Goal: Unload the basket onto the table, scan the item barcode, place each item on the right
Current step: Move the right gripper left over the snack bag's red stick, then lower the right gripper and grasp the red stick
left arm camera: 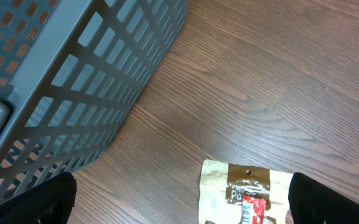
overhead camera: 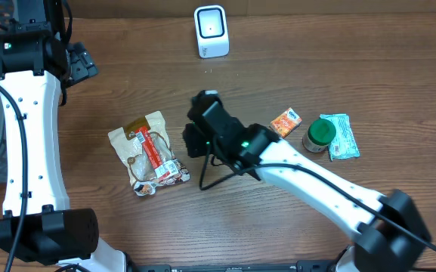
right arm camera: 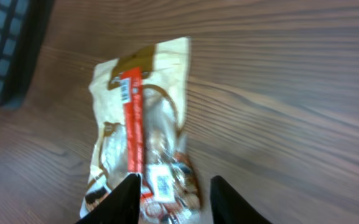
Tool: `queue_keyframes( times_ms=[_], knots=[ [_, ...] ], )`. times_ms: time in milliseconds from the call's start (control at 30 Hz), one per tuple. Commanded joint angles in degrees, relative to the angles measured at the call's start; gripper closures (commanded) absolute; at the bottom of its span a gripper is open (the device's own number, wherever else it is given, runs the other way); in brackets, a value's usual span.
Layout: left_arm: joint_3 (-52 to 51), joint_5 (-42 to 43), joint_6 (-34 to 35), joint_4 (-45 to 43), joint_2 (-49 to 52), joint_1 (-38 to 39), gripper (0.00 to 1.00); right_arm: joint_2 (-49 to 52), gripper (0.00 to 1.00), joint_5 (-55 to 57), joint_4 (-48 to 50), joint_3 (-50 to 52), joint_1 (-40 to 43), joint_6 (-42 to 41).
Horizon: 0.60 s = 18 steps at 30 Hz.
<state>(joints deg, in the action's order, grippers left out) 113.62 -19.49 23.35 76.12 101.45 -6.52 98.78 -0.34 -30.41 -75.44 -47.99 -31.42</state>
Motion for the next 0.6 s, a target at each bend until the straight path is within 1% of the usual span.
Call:
queue_keyframes(
  times_ms=[0, 167, 233, 467, 567],
  knots=[
    [1.16, 0.02, -0.66, 0.00, -1.46, -0.09, 0.00, 4.66, 0.67, -8.35, 5.95, 0.48, -1.60, 9.92],
    [1.16, 0.04, -0.66, 0.00, -1.46, -0.09, 0.00, 5.51, 0.68, -10.08, 11.41, 0.48, -2.54, 12.20],
    [1.16, 0.02, -0.66, 0.00, -1.46, -0.09, 0.00, 5.57, 0.71, -10.08, 11.74, 0.48, -3.34, 12.61],
    [1.16, 0.04, -0.66, 0.00, -1.46, -0.09, 0.00, 8.22, 0.71, -9.42, 11.93, 0.48, -6.38, 13.79],
    [1.16, 0.02, -0.66, 0.00, -1.46, -0.09, 0.00, 9.31, 0.68, -9.20, 11.96, 0.48, -6.75, 13.75]
  ],
)
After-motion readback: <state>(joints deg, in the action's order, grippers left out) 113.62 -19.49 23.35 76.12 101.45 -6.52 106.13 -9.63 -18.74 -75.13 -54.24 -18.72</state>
